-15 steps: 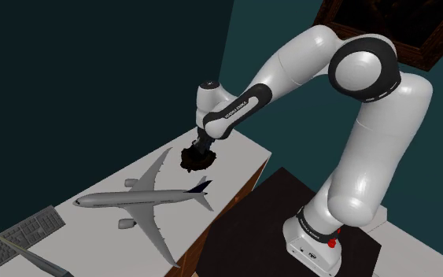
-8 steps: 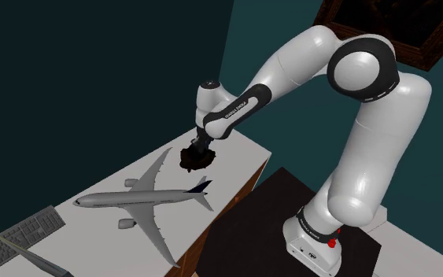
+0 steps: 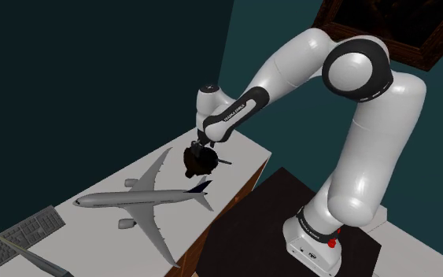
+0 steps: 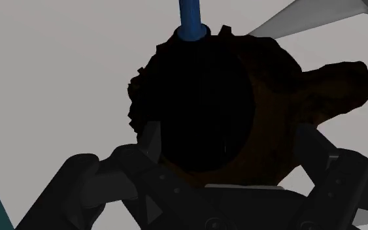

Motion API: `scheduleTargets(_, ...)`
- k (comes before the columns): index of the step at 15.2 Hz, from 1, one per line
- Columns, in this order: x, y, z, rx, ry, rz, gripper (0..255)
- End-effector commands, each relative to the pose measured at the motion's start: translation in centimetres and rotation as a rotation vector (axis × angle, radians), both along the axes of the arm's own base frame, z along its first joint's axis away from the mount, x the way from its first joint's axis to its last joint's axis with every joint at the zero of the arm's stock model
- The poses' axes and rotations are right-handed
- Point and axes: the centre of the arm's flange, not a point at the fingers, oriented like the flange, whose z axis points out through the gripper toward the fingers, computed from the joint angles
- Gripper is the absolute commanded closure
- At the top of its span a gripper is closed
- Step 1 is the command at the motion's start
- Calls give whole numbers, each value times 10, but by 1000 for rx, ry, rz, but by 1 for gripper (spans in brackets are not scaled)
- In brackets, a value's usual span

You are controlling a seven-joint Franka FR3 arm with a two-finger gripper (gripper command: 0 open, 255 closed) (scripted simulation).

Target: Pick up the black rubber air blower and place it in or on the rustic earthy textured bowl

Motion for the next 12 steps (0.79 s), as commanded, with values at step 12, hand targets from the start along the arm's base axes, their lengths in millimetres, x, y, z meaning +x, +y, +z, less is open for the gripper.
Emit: scheduleTargets(12, -2, 6, 48, 0, 1, -1, 0)
